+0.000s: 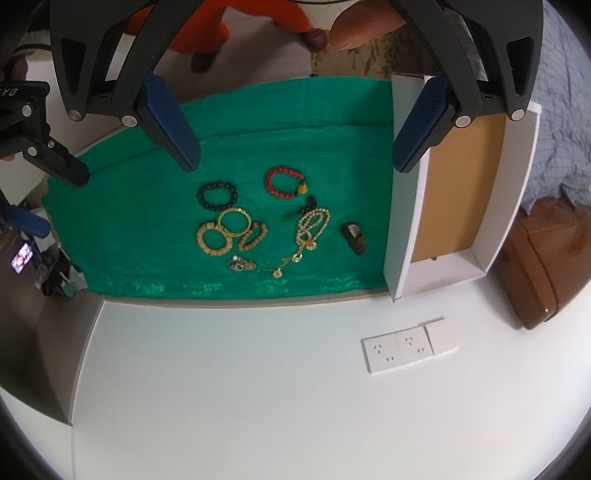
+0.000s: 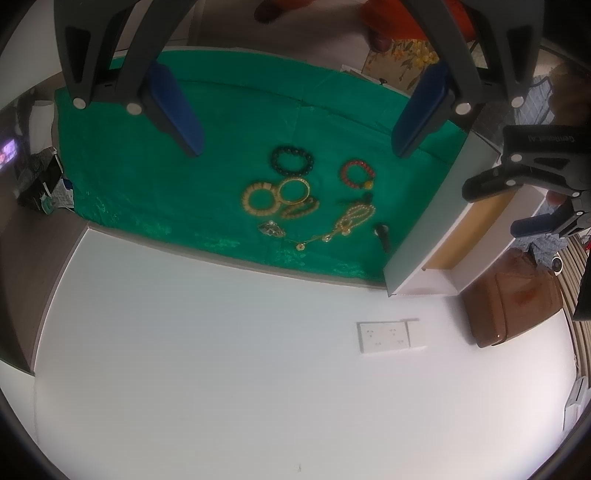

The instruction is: Organize jewelry

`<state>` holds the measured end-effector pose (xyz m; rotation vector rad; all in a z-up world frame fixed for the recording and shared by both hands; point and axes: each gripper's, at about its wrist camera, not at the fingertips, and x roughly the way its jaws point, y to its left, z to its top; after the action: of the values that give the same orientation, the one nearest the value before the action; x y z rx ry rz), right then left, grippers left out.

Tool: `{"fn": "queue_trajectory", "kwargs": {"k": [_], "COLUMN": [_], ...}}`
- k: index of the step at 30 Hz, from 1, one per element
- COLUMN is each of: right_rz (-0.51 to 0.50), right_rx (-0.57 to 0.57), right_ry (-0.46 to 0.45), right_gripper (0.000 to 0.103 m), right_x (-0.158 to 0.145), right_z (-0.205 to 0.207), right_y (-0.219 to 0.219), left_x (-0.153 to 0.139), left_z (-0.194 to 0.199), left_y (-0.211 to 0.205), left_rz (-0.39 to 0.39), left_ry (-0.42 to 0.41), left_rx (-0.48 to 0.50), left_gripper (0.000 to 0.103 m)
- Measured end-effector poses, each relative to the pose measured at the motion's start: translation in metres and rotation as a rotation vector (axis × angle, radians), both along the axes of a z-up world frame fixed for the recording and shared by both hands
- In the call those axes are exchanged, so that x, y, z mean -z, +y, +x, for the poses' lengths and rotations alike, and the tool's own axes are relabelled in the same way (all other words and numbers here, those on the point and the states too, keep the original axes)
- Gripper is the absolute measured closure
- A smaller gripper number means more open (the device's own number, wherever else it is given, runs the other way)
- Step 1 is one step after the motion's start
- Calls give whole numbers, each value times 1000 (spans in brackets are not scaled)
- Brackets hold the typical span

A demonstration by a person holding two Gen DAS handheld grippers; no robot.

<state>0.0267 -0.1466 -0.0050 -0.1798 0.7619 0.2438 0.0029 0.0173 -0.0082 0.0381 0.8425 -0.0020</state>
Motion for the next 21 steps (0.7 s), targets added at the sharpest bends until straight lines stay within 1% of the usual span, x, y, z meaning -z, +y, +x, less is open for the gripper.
{"fn": "queue_trajectory", "kwargs": {"k": [8,9,21], "right_rz": [3,4,6], "right_rx": [2,1,-7], "right_ry": [-4,-5,-4], "right_gripper": [0,0,0], "right_x": [3,4,6], "right_z": [-2,-2,-4], "right_y": [-6,-6,-10], "left_x": [1,-2,-3], "left_z": [-11,3,2], "left_y": [1,-2,1], "left_rz": [1,0,-2], "left_ry": [1,8,10], "left_rx": [2,1,-5], "left_gripper": [0,0,0]}}
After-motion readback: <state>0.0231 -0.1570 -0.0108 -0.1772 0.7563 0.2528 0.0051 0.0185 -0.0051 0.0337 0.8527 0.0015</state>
